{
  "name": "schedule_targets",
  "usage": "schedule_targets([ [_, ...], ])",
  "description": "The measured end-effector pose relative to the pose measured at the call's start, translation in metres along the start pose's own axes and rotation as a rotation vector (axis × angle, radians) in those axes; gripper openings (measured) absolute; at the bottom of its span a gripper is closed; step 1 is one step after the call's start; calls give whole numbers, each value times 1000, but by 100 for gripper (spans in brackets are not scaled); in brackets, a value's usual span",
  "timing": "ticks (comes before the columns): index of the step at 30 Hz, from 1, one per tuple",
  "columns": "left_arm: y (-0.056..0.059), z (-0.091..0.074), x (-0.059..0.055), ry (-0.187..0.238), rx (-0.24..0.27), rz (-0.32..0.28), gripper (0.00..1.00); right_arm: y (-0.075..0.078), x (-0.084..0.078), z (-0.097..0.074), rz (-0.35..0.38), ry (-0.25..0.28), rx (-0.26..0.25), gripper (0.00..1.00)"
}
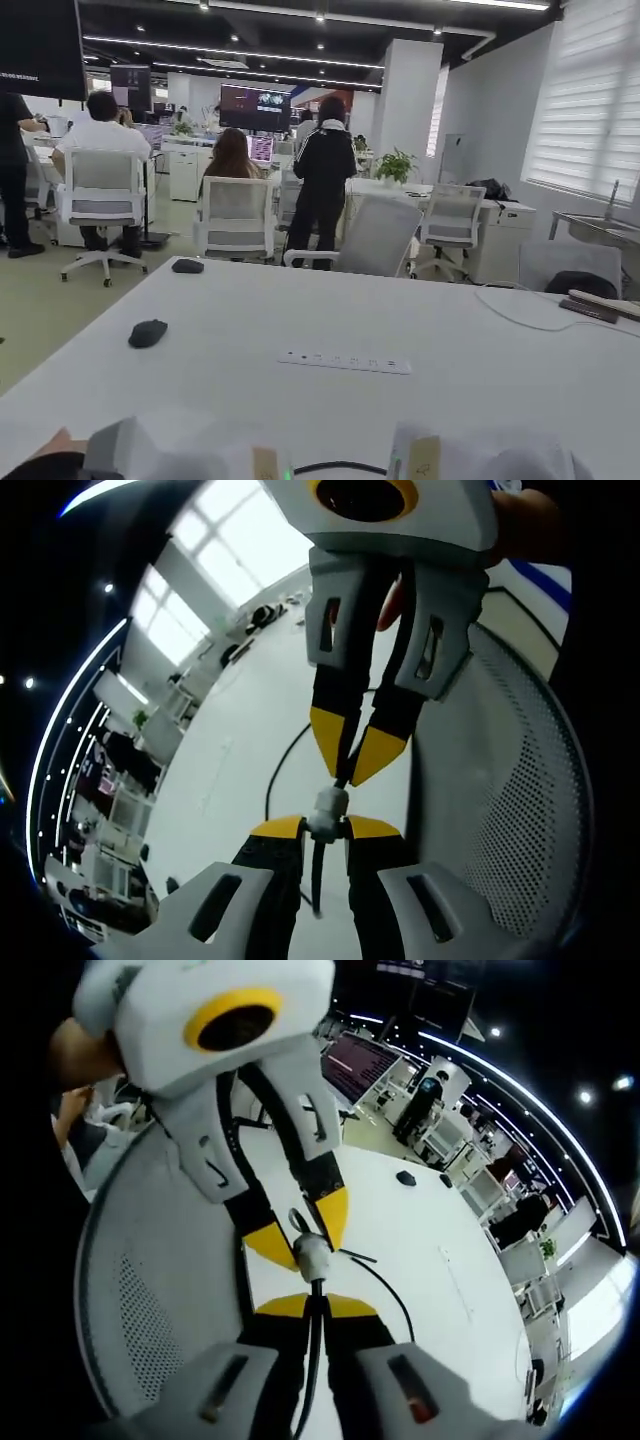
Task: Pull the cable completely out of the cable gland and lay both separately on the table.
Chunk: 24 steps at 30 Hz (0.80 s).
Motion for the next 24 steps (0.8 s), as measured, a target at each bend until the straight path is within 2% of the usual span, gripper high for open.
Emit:
schedule_targets([
  [3, -1, 0, -1, -4, 1, 0, 17, 1, -5, -1, 21, 5, 4, 3],
  [8, -4, 0, -3, -6, 9, -10, 17, 1, -17, -4, 34, -17, -2, 3],
  [20, -5, 1, -3, -4, 12, -13, 17, 5, -66, -18, 88, -149, -47, 3],
  [24, -5, 1, -3, -3, 11, -14, 17, 6, -77, -21, 95, -188, -58, 3],
])
Point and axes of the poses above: the centre of the closed fingertips' face, and the gripper's own axes: z roughly forward along the fingers, y roughly to its right, x roughly out of its top, the point moved 10 cm from there along -z, roughly backward along the fingers, and after that the axes turned 11 degrees about -z, right-handed, at the moved point
